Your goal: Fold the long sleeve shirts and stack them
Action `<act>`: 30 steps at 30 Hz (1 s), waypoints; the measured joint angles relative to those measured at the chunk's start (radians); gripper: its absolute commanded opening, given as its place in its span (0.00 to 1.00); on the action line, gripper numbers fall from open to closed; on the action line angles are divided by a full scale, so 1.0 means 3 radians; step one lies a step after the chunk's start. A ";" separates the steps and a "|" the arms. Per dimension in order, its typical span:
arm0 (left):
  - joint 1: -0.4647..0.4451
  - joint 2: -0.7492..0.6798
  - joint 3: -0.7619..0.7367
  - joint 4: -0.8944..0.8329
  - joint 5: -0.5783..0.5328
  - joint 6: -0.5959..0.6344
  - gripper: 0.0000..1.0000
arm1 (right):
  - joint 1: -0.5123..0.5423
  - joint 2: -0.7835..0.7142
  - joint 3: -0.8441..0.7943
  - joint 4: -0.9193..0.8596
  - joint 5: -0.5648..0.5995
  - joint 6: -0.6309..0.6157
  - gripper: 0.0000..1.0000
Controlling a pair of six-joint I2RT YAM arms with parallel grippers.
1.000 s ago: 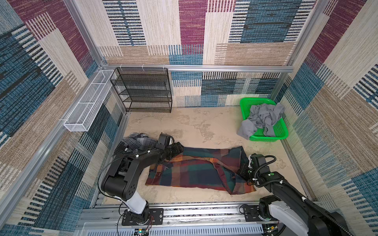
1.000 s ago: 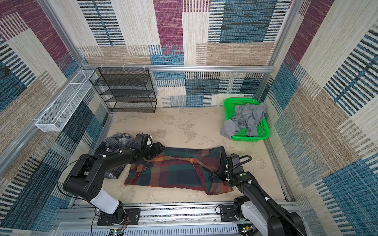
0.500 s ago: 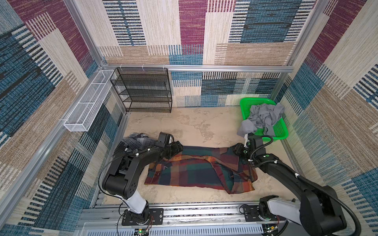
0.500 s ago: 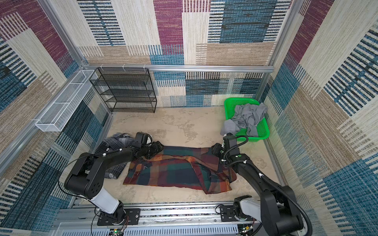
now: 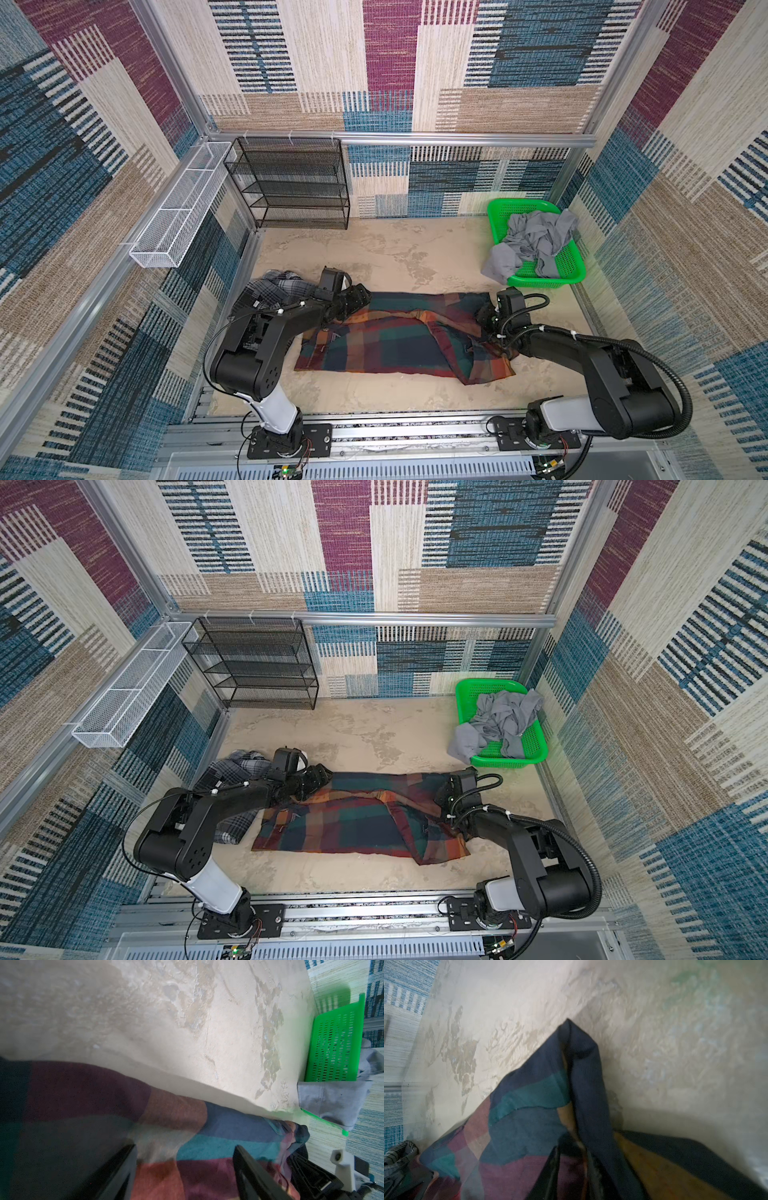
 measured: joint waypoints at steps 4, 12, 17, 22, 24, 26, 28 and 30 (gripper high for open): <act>0.0005 0.0039 0.0113 -0.0103 -0.0010 -0.0011 0.78 | -0.0043 0.0070 0.0229 -0.0229 0.0013 0.0004 0.27; 0.0028 0.0518 0.0997 -0.0637 -0.0116 -0.0019 0.80 | -0.0122 0.0585 0.1119 -0.0493 0.0070 -0.0334 0.39; 0.0037 0.0341 0.1282 -0.0874 -0.0120 -0.0020 0.93 | -0.0089 0.0172 0.1344 -0.0758 -0.0023 -0.0571 0.60; 0.0027 -0.0099 0.1250 -0.1095 -0.0118 -0.0005 0.95 | 0.0095 -0.0573 0.1073 -0.1158 -0.0137 -0.0717 0.68; 0.0027 -0.0263 0.1200 -0.1205 -0.0122 0.0022 0.95 | 0.0258 -0.0924 0.0871 -0.1353 -0.0127 -0.0712 0.70; 0.0029 -0.0430 0.1167 -0.1358 -0.0130 0.0094 0.96 | 0.0500 -0.1177 0.0730 -0.1541 -0.0122 -0.0680 0.70; 0.0045 -0.0607 0.1155 -0.1511 -0.0148 0.0182 0.96 | 0.0799 -0.1368 0.0605 -0.1754 -0.0081 -0.0585 0.71; 0.0058 -0.0788 0.1142 -0.1657 -0.0247 0.0291 0.97 | 0.0994 -0.1517 0.0511 -0.1965 -0.0001 -0.0484 0.71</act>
